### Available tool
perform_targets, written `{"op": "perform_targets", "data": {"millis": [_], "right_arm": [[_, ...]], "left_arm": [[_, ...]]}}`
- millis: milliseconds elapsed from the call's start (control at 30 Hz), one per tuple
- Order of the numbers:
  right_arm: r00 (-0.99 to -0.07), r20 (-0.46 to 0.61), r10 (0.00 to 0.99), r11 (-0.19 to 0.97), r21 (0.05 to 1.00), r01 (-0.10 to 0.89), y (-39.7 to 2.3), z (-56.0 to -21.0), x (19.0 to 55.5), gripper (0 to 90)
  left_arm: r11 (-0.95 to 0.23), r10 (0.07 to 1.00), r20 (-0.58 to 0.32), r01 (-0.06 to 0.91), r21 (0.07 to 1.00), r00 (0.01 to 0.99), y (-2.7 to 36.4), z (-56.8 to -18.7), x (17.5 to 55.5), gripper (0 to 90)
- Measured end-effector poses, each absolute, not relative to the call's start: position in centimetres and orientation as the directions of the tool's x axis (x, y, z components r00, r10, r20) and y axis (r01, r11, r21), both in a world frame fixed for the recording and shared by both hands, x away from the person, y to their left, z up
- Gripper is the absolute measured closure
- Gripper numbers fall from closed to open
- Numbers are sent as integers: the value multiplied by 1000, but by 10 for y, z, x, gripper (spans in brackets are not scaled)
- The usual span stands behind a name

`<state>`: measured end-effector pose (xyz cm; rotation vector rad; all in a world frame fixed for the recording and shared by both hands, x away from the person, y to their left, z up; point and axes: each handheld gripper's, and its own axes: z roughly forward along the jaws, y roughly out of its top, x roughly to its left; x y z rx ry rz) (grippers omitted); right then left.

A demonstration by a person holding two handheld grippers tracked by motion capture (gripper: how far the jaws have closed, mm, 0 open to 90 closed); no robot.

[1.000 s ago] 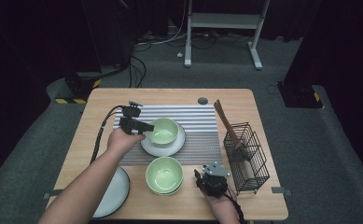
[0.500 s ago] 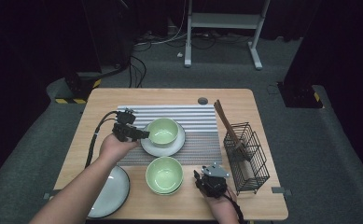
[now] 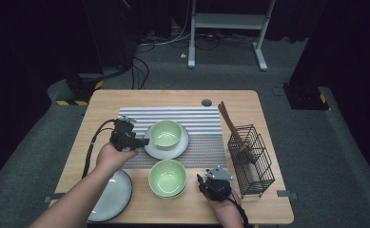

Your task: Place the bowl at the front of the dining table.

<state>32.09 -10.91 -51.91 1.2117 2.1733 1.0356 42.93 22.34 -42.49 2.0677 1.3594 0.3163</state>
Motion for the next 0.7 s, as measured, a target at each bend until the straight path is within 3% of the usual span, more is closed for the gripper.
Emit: {"op": "perform_targets", "data": {"millis": [700], "right_arm": [[-540,-18,841,355,771,528,-106,-520,321,531]], "left_arm": [[-278,869,-132,693,665,476,249,-449,396,291]]}}
